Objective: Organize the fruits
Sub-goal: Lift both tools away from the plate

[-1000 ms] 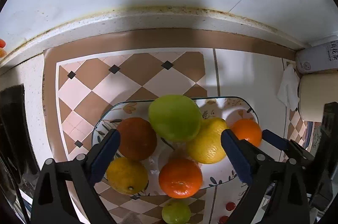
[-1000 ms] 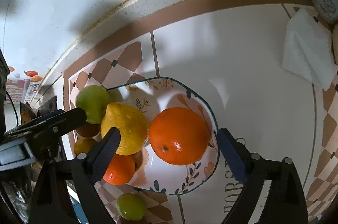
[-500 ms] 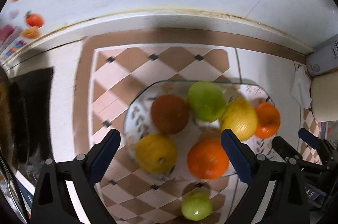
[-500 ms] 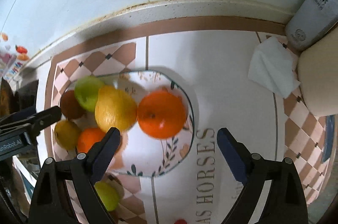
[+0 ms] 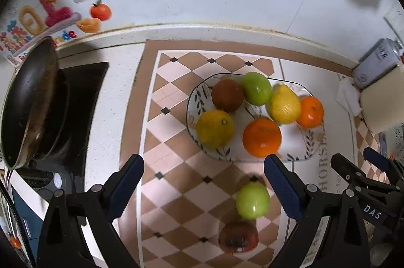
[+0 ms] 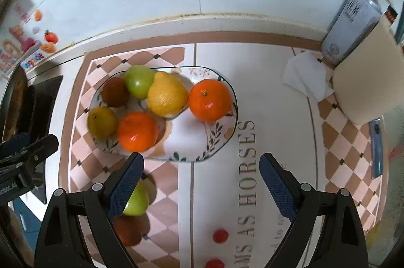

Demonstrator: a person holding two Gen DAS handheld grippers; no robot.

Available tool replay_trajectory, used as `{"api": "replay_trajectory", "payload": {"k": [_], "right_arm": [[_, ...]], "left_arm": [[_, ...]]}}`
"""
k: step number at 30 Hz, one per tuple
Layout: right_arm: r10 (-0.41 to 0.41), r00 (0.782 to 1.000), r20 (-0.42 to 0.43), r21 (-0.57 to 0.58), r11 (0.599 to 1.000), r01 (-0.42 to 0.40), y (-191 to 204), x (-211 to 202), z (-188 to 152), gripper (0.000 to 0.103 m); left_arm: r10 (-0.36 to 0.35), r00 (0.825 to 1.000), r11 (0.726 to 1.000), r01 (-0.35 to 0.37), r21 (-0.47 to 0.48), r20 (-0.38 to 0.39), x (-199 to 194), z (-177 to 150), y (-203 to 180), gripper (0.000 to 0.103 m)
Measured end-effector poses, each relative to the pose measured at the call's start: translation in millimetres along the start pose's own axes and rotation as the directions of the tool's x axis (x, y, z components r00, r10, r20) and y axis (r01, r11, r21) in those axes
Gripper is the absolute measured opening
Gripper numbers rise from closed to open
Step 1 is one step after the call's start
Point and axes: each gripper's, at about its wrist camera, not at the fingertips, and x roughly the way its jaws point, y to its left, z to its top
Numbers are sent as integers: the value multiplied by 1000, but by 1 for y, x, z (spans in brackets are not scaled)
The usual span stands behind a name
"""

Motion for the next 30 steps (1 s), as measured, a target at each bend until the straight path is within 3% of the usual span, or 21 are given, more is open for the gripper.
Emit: {"api": "replay_trajectory", "payload": {"k": [10,22,26,30], "right_arm": [[6,992,129,-20,1000,-3,14,-81,-48,95],[30,968,248,-8,1000,-29,23,-156,-87,95],[54,966,253,9,998,-58,22,-165,-94,95],[75,968,239,45,995,-88,14,-160,-98,95]], "left_arm": [[-7,991,999,1,45,132,-74,-47,-2,97],[-36,966,996,14,89,255,-136,-73,-6,97],[-52,967,996,32,85,251,-142,-78,-8,97],[-60,979,995,43,92,192,-124,-80,-15,99]]}}
